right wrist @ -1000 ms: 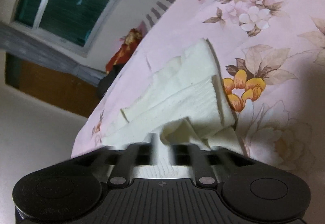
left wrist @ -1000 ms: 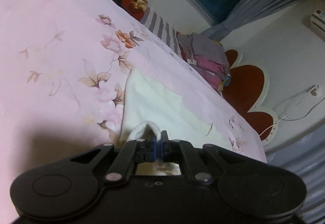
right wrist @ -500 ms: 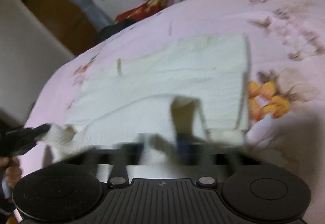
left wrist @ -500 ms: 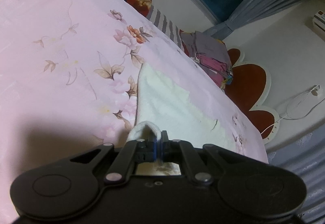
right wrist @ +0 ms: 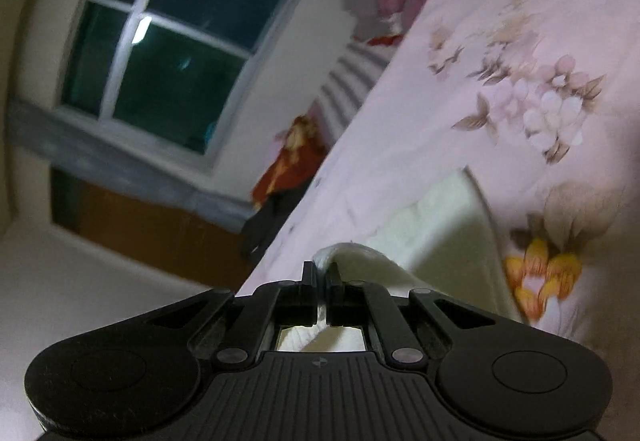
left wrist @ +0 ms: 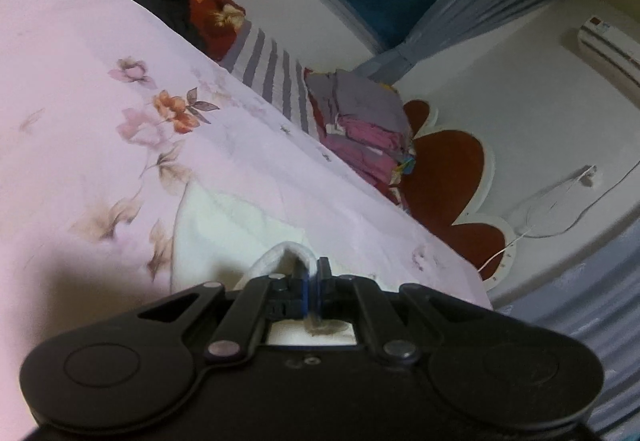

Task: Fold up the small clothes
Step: 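Lay the hem over the strip and open both grippers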

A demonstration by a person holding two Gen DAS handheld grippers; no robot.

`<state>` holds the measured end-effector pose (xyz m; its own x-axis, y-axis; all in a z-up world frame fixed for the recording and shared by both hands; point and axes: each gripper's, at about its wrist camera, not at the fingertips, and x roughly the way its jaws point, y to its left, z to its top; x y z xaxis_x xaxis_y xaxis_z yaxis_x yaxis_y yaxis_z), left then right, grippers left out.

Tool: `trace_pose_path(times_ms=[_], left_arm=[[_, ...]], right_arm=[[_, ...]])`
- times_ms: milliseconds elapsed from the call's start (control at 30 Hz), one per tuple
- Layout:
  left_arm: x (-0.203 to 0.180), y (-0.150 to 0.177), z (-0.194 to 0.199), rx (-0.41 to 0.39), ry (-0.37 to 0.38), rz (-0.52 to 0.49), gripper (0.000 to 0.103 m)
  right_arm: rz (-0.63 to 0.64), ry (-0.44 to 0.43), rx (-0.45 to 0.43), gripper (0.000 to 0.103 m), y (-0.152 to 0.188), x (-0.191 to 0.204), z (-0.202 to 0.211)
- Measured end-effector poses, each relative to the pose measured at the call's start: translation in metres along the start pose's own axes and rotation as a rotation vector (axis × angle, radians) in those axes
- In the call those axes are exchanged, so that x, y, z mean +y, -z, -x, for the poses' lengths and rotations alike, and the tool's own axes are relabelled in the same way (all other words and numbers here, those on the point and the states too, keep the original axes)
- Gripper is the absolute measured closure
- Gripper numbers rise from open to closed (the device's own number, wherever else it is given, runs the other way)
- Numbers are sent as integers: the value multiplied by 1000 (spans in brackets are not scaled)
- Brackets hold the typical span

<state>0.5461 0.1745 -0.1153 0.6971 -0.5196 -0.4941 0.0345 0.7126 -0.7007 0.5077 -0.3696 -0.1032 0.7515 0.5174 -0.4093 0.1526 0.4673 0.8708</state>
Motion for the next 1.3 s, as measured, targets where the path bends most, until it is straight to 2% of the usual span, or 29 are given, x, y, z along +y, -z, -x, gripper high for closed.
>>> trace_pose_path(times_ms=[100,200,300,367,400,433,467,500,533,567,633,700,733,833,867,900,933,967,1033,1100,1133,1200,1267,1300], left_arm=[[6,-12,-27,48,-23,11,100],[13,-23,-52,100,-51,1,100],[21,-29,-73,146,-80,-17,100],[29,-31,-85,174,-70,-11,96],[32,-32,-88,172,-74,-2,91],[34,-33,-87,155,-71,3,78],[34,-34,-84,128,-59,2,66],[34,-35,-80,101,-54,-7,61],[33,-36,-75,77,-59,-26,58],[32,-36,-73,69,-66,-49,58],[29,-35,-74,79,-79,-105,59],[27,-32,-80,115,-108,-167,62],[25,-30,-84,132,-126,-198,64],[22,-22,-98,187,-185,-271,77],[22,-20,-102,193,-203,-290,80],[21,-17,-102,187,-217,-310,85],[19,-16,-103,169,-258,-347,97],[19,-17,-101,146,-281,-348,98],[22,-19,-95,108,-295,-316,97],[12,-19,-85,60,-339,-356,85],[1,-17,-79,25,-333,-399,77],[-27,-7,-77,12,-264,-457,72],[-60,14,-94,73,-195,-559,60],[-74,27,-104,96,-185,-609,61]], right_arm=[[-52,81,-2,100,-13,-3,-17],[-88,128,3,100,-19,-16,-30],[-151,143,10,100,-23,-28,-43],[-190,102,30,100,-28,-37,-55],[-197,89,33,89,-29,-39,-58],[-187,100,31,68,-32,-39,-60],[-163,113,16,19,-35,-37,-60],[-122,114,-37,14,-37,-31,-54],[-70,104,-67,14,-38,-24,-48],[-24,122,-59,14,-40,-17,-47],[91,168,-38,26,-38,-7,-49],[227,256,23,41,-34,1,-61],[292,293,54,44,-30,5,-68],[467,419,129,47,-13,9,-92],[519,461,145,53,-6,9,-98],[569,490,159,70,2,9,-101],[637,536,157,76,9,9,-105],[677,574,140,79,12,10,-106],[658,610,108,78,15,3,-102],[681,709,23,75,17,10,-95],[679,676,2,74,19,16,-89],[691,463,60,53,33,36,-87],[819,398,135,47,63,57,-104],[868,372,175,47,79,64,-116]])
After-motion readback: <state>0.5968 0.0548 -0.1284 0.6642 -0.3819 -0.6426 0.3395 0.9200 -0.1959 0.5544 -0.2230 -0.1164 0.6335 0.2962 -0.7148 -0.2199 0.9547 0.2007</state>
